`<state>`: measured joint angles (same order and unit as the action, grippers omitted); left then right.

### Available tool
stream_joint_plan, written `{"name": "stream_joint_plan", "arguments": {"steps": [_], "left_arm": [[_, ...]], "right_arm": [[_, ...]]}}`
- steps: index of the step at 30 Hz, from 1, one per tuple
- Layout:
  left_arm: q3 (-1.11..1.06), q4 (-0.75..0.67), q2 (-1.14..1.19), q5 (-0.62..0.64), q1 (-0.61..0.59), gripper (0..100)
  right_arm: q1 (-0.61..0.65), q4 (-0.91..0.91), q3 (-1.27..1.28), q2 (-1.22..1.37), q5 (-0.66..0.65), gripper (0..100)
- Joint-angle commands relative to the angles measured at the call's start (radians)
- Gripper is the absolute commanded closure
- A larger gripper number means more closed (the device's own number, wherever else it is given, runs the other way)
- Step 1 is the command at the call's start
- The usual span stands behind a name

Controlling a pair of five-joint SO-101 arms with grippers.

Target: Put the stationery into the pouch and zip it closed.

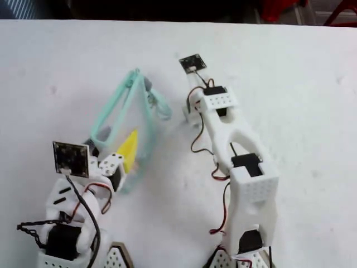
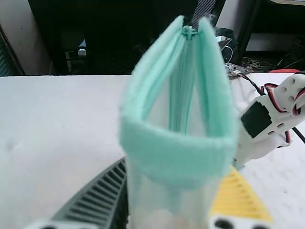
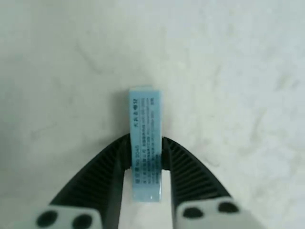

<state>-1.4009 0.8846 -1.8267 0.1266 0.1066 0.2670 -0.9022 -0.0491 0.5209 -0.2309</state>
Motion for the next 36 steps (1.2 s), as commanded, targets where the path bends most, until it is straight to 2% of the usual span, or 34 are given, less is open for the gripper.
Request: {"name": "stream_joint_plan", "arguments": {"steps": [1,10,17,31,36], "left_arm": [[0.02,-0.028,-0.002,-0.025,0.013,77],[0.018,-0.028,-0.002,-0.028,0.015,77],[-0.002,-0.029,-0.002,-0.066,0.074,77],[-0.002,-0.029,-0.002,-0.072,0.073,77],[0.0,-0.029,-0.002,-0.072,0.071,77]], "right_arm": [[0.001,-0.007,-0.035,-0.016,-0.009,98.1],[0.001,-0.007,-0.035,-0.016,-0.009,98.1],[0.001,-0.007,-0.035,-0.016,-0.009,98.1],[0.001,-0.007,-0.032,-0.016,-0.009,98.1],[0.005,-0.107,-0.061,-0.087,-0.009,98.1]]}}
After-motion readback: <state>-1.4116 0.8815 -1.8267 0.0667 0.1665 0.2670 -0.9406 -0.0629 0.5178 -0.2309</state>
